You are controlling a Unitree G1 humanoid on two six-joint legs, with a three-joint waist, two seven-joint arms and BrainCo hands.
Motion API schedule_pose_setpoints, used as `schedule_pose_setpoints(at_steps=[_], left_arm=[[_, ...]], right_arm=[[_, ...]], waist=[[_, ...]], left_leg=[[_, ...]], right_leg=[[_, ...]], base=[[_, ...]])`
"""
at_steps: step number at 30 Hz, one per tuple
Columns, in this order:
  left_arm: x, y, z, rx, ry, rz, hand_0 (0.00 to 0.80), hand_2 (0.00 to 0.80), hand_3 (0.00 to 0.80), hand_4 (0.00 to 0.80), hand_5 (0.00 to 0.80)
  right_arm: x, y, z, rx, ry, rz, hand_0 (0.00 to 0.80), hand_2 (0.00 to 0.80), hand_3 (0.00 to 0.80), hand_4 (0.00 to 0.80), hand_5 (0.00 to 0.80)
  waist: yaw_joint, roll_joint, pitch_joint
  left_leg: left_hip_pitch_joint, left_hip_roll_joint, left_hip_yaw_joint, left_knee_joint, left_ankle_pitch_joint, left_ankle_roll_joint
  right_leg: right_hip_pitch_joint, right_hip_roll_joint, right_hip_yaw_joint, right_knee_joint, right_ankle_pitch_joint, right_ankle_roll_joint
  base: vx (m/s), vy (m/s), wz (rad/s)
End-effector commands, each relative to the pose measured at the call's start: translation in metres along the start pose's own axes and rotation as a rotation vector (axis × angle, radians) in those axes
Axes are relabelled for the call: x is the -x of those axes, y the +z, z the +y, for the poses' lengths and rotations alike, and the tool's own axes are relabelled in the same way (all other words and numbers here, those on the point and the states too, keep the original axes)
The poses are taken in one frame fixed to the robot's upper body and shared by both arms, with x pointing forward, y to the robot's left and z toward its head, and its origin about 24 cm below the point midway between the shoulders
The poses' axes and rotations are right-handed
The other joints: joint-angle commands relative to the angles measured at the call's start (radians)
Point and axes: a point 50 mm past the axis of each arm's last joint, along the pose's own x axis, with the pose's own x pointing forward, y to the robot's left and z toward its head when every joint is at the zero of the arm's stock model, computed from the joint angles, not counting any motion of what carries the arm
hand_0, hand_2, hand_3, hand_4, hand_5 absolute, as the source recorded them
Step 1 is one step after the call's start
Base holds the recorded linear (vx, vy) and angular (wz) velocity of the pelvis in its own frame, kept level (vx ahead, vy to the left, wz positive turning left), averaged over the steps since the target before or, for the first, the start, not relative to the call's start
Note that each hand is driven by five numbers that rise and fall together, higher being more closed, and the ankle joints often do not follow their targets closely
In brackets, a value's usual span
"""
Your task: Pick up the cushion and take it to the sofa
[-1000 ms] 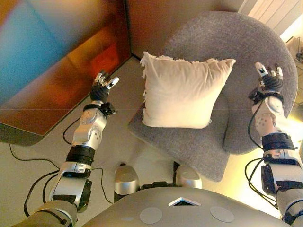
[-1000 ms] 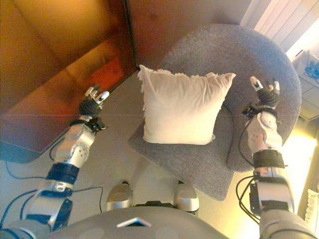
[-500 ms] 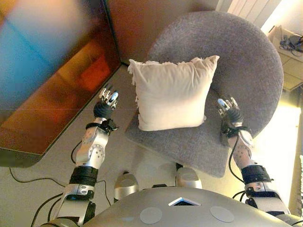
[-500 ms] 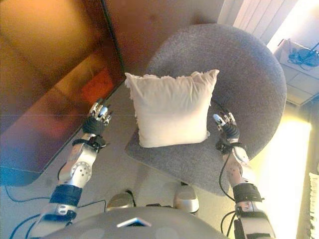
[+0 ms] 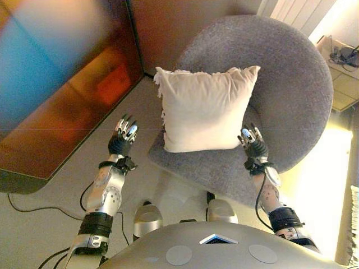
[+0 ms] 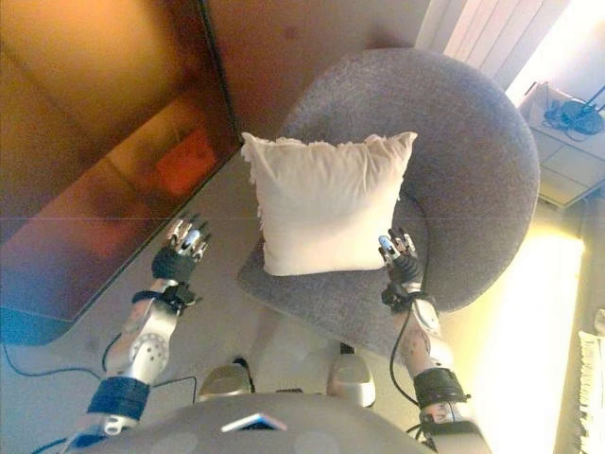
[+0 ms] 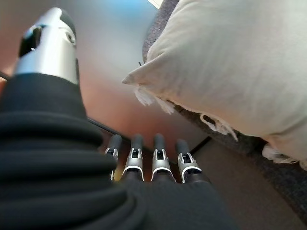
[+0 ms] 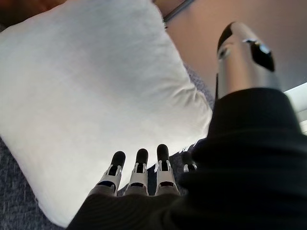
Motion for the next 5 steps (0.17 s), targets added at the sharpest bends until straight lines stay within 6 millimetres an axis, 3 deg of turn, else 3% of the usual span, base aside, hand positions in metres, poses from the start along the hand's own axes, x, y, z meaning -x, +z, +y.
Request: schedule_pose_setpoints(at_steps=[1, 5], left_arm=[[-0.009, 0.0228, -0.0153, 0.017, -0.077, -0.14, 0.0, 0.0, 0.0, 0.0, 0.0], [-0.0091, 0.0188, -0.0182, 0.01, -0.085, -0.134, 0.0, 0.0, 0.0, 0.0, 0.0]], right_arm=[[-0.0063, 0.0297, 0.0165, -0.006, 0.091, -0.155, 0.0, 0.0, 0.0, 0.0, 0.0], [-0.0072, 0.0276, 0.0186, -0.005, 0.091, -0.154, 0.0, 0.0, 0.0, 0.0, 0.0]], waist=[[0.017, 0.028, 0.023], [0.016, 0.035, 0.019]], left_leg=[[0.028, -0.076, 0.003, -0.045, 0.015, 0.079], [0.033, -0.074, 0.017, -0.052, 0.016, 0.079]], right_leg=[[0.014, 0.02, -0.093, 0.023, -0.002, 0.011], [0.021, 0.024, -0.1, 0.01, -0.002, 0.006]], base=[[-0.011, -0.018, -0.06], [-0.006, -0.01, -0.04]])
